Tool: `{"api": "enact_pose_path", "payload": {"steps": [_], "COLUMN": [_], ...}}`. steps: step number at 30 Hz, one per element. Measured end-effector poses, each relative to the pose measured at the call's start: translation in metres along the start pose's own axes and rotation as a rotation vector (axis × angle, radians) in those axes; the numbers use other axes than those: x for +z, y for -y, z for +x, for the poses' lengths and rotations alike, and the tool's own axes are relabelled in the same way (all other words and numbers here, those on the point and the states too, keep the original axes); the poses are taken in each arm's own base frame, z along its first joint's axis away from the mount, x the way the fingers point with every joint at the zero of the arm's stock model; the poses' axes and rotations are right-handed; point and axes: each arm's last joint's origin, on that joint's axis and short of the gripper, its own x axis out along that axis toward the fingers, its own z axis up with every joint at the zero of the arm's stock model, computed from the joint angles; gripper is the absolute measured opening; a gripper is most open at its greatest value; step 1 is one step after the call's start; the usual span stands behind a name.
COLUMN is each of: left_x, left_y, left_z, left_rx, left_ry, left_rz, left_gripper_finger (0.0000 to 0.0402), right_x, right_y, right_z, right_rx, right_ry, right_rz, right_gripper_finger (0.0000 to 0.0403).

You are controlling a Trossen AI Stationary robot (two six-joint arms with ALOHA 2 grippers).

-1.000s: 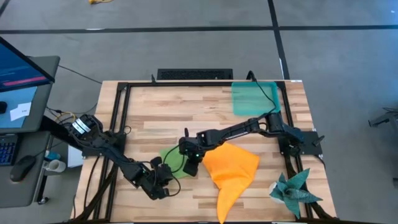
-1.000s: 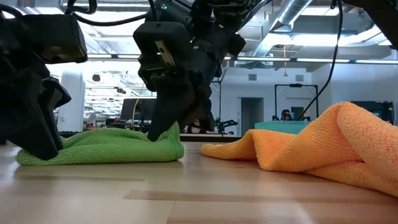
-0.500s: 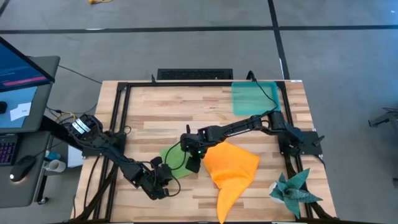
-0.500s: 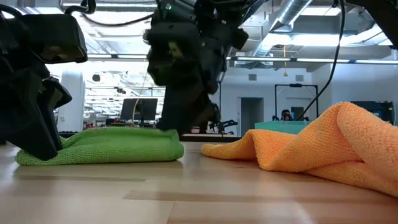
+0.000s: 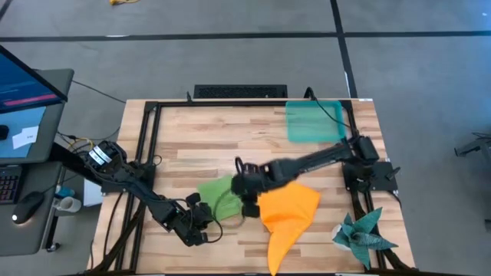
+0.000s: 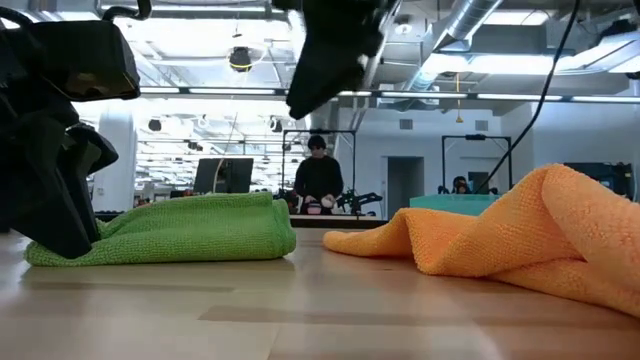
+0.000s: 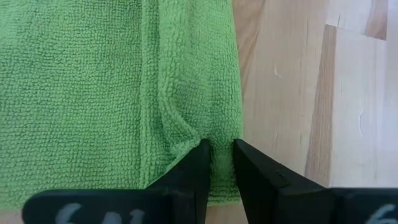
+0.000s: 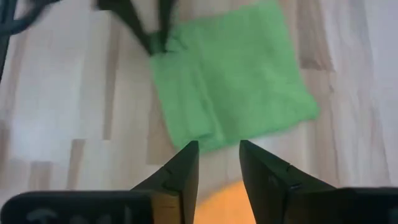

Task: Roll microfiber towels into tight, uniform cylinder then place into a basket
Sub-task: Roll the green microfiber towel

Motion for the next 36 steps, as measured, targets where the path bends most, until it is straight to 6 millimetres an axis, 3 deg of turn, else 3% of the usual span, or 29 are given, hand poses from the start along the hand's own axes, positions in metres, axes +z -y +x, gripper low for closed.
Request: {"api": "enact_pose_path", "payload": {"steps": [5, 9, 15, 27, 36], "left_x": [0.0, 0.0, 0.0, 0.0, 0.0], "left_y": [0.0, 0.0, 0.0, 0.0, 0.001], "left_z": [0.0, 0.0, 0.0, 0.0, 0.0], "left_rx": [0.0, -0.001, 0.001, 0.003, 0.002], "left_ry": [0.003, 0.005, 0.011, 0.013, 0.017], "left_rz": [0.0, -0.001, -0.002, -0.002, -0.004], "left_gripper_finger": [0.0067, 0.0067, 0.0067, 0.0067, 0.0067], "right_x": [-0.007, -0.013, -0.015, -0.011, -0.025], "right_y": [-0.038, -0.047, -0.047, -0.047, -0.034], "right_z": [0.019, 0.042, 0.069, 0.072, 0.107], "right_rx": [-0.089, -0.143, -0.149, -0.136, -0.152], "right_ry": [0.033, 0.031, 0.04, 0.083, -0.015], "right_rz": [-0.139, -0.165, -0.191, -0.148, -0.1], "right_gripper_finger": [0.0136, 0.0136, 0.0131, 0.0048, 0.0006]}}
